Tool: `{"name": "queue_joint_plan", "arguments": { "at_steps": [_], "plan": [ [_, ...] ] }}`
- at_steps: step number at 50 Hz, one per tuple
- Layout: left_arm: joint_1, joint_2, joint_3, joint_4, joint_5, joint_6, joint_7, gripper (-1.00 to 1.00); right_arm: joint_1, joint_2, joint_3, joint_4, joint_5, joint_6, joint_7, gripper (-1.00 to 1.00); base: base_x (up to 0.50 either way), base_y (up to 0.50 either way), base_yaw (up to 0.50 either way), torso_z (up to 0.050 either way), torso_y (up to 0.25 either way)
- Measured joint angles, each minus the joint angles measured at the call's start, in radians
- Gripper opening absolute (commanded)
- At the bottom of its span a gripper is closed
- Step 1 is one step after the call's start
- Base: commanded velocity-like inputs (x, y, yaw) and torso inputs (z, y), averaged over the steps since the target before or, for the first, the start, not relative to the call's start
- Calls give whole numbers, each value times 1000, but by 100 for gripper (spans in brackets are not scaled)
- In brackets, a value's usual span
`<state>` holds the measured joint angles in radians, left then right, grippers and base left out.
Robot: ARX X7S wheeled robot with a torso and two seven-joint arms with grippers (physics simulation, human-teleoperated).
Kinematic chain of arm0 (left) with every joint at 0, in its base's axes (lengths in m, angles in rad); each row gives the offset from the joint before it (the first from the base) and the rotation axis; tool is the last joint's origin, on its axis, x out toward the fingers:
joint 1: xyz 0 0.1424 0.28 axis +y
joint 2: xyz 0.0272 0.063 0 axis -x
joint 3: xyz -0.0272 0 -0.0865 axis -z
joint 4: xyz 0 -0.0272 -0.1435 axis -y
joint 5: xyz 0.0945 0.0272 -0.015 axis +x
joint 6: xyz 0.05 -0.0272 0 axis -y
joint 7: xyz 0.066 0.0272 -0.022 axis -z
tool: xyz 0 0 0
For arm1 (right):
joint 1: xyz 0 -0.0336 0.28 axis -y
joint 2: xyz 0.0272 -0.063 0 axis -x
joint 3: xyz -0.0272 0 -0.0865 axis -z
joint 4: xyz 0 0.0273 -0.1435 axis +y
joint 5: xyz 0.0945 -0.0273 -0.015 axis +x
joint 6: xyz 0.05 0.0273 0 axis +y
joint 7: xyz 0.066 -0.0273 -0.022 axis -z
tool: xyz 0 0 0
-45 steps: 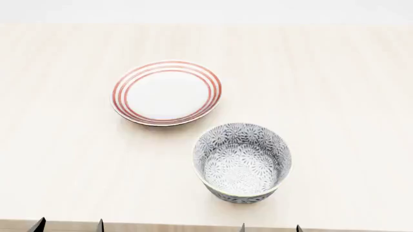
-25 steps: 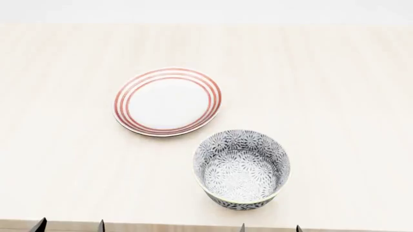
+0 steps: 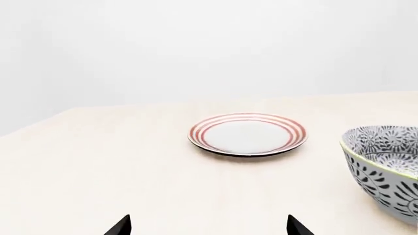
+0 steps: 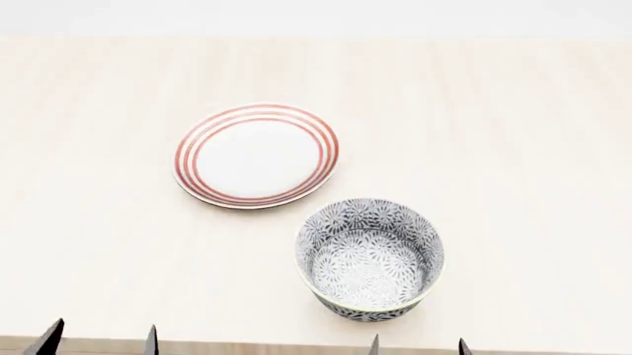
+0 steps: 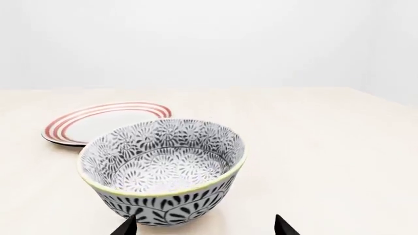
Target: Put the bowl on the plate.
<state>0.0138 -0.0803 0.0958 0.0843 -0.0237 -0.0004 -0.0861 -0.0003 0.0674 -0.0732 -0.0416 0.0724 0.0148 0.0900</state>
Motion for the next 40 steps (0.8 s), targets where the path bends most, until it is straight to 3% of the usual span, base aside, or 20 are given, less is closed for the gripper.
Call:
{"name": "queue_joint_plan", "arguments": {
  "at_steps": [16, 40],
  "plan": [
    [-13, -48, -112, 411, 49, 48, -130, 100, 44, 14, 121, -340, 150, -63, 86, 100, 39, 0, 0, 0, 0],
    [-19, -80, -189, 575, 59, 121, -234, 100, 67, 51, 190, -556, 286, -127, 172, 100, 496, 0, 0, 0, 0]
  ]
}}
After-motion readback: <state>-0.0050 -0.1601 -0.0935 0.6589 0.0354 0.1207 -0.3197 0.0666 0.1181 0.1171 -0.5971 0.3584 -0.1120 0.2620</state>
